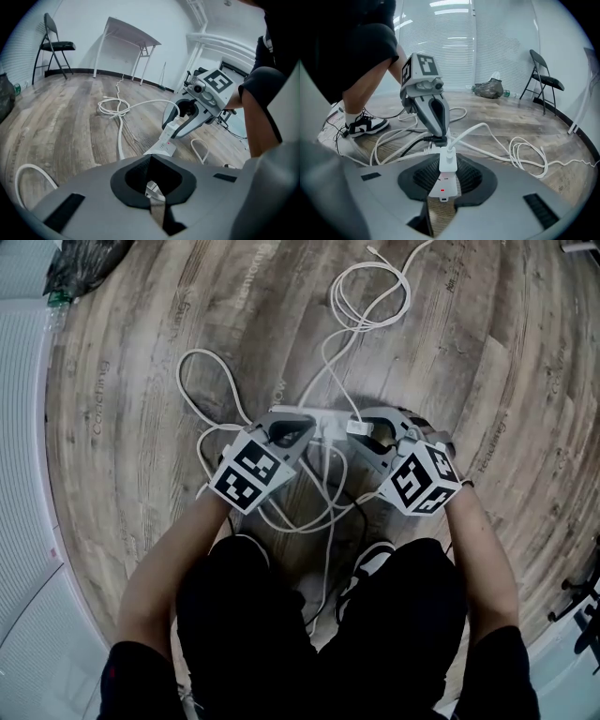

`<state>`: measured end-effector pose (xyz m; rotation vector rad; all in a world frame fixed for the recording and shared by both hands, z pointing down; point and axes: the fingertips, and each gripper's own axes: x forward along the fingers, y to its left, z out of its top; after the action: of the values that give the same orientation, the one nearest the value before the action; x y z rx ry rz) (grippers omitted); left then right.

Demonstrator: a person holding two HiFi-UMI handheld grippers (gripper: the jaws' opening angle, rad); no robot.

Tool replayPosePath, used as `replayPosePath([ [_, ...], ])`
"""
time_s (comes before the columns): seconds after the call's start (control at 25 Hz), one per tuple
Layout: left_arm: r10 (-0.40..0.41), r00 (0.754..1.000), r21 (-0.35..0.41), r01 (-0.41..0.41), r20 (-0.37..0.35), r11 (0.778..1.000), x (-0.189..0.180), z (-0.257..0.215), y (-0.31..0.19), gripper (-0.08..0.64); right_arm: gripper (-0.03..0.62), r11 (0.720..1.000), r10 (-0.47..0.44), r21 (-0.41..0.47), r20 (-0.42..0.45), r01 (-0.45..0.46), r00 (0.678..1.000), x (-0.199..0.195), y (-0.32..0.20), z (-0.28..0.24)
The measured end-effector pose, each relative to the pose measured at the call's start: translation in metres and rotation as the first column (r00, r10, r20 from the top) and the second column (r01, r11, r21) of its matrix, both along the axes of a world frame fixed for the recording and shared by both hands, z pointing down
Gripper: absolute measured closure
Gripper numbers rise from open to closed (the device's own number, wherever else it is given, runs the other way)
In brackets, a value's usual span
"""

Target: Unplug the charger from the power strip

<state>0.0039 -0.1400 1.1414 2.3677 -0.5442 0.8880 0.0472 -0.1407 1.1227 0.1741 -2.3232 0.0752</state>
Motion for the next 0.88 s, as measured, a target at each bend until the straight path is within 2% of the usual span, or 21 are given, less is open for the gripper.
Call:
replayPosePath([
  [0.16, -0.066, 0.998, 0.082, 0.067, -0.018, 0.994, -0.012, -0.060, -0.025, 0.537, 0.483, 0.992, 0.126, -0.031, 0.096, -0.124, 0.987, 0.001, -0.014, -0.060],
  [0.24, -0.125, 0.992, 0.121, 0.126, -0.023, 0.985, -0.024, -0.104, -0.038, 0.537, 0.483, 0.970, 0.233, -0.112, 0.181, -0.216, 0.955, 0.003, -0.018, -0.108],
  [0.32, -0.175, 0.984, 0.141, 0.177, -0.024, 0.974, -0.034, -0.151, -0.041, 0.537, 0.483, 0.923, 0.366, -0.227, 0.271, -0.310, 0.890, 0.007, -0.021, -0.159],
  [0.4, -0.206, 0.978, 0.152, 0.208, -0.028, 0.966, -0.041, -0.199, -0.038, 0.537, 0.483, 0.864, 0.488, -0.313, 0.336, -0.393, 0.806, 0.016, -0.025, -0.211],
  [0.52, -0.245, 0.969, 0.156, 0.248, -0.037, 0.956, -0.045, -0.273, -0.029, 0.537, 0.483, 0.766, 0.637, -0.412, 0.386, -0.493, 0.667, 0.036, -0.028, -0.286],
  [0.6, -0.262, 0.964, 0.161, 0.265, -0.039, 0.951, -0.048, -0.323, -0.017, 0.537, 0.483, 0.711, 0.699, -0.477, 0.403, -0.517, 0.590, 0.046, -0.019, -0.337],
  [0.68, -0.282, 0.958, 0.174, 0.286, -0.044, 0.942, -0.051, -0.374, -0.008, 0.537, 0.483, 0.688, 0.721, -0.524, 0.420, -0.501, 0.551, 0.049, -0.004, -0.388],
  [0.8, -0.328, 0.942, 0.187, 0.335, -0.067, 0.924, -0.051, -0.451, 0.004, 0.537, 0.483, 0.678, 0.731, -0.553, 0.442, -0.484, 0.520, 0.053, 0.022, -0.463],
  [0.88, -0.356, 0.930, 0.195, 0.368, -0.095, 0.909, -0.052, -0.505, 0.017, 0.537, 0.483, 0.656, 0.753, -0.564, 0.438, -0.502, 0.491, 0.055, 0.041, -0.511],
])
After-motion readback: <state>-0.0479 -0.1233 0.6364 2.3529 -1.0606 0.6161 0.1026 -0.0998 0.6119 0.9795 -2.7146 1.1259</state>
